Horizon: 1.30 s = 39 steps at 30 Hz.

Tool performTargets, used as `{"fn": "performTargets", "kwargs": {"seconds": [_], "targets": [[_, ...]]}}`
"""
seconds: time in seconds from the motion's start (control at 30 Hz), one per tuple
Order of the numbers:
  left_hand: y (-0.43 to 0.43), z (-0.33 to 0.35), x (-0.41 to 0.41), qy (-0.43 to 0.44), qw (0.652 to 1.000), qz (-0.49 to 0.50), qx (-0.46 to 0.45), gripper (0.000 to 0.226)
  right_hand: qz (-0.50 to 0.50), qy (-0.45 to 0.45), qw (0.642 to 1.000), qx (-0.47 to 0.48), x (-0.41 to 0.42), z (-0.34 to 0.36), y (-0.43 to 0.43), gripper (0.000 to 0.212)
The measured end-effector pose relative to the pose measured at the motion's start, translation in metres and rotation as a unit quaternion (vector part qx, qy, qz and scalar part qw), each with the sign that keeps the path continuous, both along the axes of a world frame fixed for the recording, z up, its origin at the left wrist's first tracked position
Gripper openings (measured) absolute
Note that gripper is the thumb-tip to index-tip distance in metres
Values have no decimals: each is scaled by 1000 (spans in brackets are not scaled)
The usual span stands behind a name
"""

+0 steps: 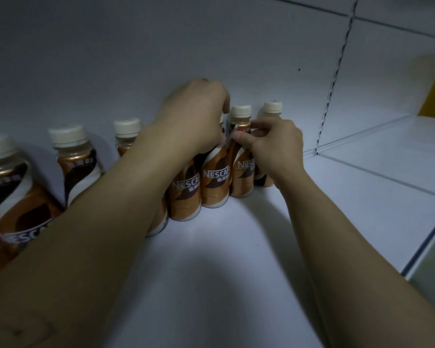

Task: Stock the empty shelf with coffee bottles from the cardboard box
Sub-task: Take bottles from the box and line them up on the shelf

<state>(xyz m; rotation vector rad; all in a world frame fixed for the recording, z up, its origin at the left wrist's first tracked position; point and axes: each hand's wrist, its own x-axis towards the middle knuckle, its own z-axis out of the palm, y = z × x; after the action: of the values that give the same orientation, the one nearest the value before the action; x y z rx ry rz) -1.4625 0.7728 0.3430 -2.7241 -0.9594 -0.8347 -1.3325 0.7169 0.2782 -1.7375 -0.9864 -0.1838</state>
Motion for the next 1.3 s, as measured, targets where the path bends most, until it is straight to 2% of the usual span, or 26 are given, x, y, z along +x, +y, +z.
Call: {"fn": "performTargets", "kwargs": {"seconds": [0.27,0.5,0.6,0.67,0.73,0.83,0.93,1.0,1.17,1.3], "targets": [[0,-1,-1,12,1000,2,17,45,51,27,998,-26,3,-2,-5,51],[0,-1,1,30,999,2,22,50,62,16,998,-19,2,-4,-5,51],[1,-2,2,30,999,2,31,54,60,51,995,60,5,0,-8,40],[1,-4,3,26,998,0,56,55,18,105,982,157,13,3,-10,27],[1,-5,5,20,996,-9,87,58,-49,143,967,204,24,1,-11,22],[-2,-6,9,32,993,-43,103,61,-80,183,966,162,31,-8,-8,34],[-3,-4,9,59,993,-58,88,57,-24,232,968,87,32,-8,4,56],[-4,-3,9,78,991,-60,88,50,3,242,968,61,33,3,12,60],[-5,-2,10,96,988,-54,104,44,68,211,975,37,42,1,9,23],[-4,-1,12,88,989,-54,106,38,118,183,976,-1,59,-10,-3,17]]}}
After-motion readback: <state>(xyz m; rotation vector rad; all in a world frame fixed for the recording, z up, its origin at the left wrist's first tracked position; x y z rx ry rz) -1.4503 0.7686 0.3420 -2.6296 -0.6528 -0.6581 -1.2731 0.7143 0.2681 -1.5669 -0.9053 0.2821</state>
